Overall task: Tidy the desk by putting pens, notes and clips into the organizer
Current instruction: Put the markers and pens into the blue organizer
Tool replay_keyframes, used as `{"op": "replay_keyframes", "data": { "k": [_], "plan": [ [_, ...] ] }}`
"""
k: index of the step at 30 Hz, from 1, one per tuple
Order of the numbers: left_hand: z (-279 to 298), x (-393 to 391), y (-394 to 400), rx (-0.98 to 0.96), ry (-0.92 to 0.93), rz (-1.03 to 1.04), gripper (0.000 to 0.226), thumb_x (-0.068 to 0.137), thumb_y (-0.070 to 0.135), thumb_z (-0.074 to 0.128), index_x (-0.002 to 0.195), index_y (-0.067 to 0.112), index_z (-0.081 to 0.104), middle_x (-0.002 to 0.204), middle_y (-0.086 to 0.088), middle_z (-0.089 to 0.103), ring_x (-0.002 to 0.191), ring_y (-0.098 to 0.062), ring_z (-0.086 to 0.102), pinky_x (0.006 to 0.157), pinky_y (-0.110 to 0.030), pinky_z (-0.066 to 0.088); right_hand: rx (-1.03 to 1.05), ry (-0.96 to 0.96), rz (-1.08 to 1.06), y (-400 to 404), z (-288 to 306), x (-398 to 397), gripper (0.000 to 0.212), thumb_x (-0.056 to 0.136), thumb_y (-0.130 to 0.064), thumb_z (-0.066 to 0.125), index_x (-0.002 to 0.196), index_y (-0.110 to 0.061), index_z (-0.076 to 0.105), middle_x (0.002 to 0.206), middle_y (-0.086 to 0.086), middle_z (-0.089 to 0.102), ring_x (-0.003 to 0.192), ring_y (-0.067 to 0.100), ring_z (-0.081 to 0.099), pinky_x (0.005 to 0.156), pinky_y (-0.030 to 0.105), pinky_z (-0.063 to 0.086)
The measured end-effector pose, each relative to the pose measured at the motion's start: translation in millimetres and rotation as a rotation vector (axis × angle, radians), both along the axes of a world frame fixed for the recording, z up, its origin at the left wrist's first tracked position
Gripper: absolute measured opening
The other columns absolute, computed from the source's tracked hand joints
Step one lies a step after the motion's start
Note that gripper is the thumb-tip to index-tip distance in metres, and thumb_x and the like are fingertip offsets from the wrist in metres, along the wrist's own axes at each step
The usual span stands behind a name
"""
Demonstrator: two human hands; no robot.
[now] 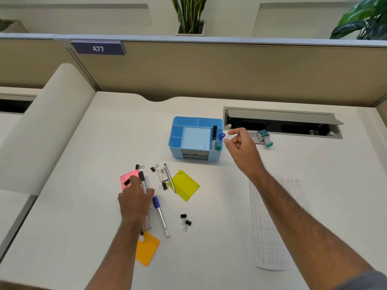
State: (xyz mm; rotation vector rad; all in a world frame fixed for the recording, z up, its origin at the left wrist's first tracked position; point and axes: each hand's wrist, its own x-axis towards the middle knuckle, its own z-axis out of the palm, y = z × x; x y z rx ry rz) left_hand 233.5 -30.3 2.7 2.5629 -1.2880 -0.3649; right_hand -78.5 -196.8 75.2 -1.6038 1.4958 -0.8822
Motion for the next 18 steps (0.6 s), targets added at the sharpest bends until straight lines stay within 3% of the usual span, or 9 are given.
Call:
{"op": "replay_keyframes", "data": {
  "k": [4,10,14,18],
  "plan": [
    [22,-9,-10,-0.215,0.027,-0.091,0.038,0.082,0.021,0.074,0.099,0.022,0.041,0.072,0.002,0.058,0.061,-0.025,0.057,0.069,-0.040,0.048,-0.012,-0.045,0.052,10,1,2,0.005,0.103,-0.026,0.063,0.107,-0.026,0.060,0.079,0.002,0.062,0.068,-0.001,0.056,0.058,0.012,0.047],
    [56,-47,-27,-0.433,0.282,-0.281,0.030,0.087,0.019,0.071,0.098,0.028,0.044,0.084,0.011,0.053,0.079,-0.016,0.053,0.070,-0.047,0.051,0.011,-0.126,0.185,27,4,15,0.010,0.102,-0.027,0.063,0.098,-0.021,0.069,0.082,0.014,0.065,0.066,0.006,0.051,0.060,0.019,0.045],
    [71,-79,-35,-0.510,0.280,-0.397,0.030,0.088,0.017,0.070,0.099,0.027,0.044,0.087,0.015,0.049,0.084,-0.016,0.050,0.078,-0.041,0.049,0.073,-0.142,0.255,35,6,27,0.014,0.103,-0.033,0.064,0.106,-0.022,0.072,0.081,0.005,0.070,0.073,0.009,0.060,0.069,0.029,0.054],
    [77,-101,-40,-0.542,0.280,-0.479,0.026,0.087,0.022,0.069,0.102,0.025,0.048,0.092,0.013,0.050,0.086,-0.013,0.049,0.082,-0.033,0.047,0.146,-0.194,0.325,43,12,37,0.025,0.102,-0.035,0.065,0.120,-0.019,0.070,0.076,0.010,0.068,0.068,0.003,0.061,0.067,0.022,0.053]
  ]
}}
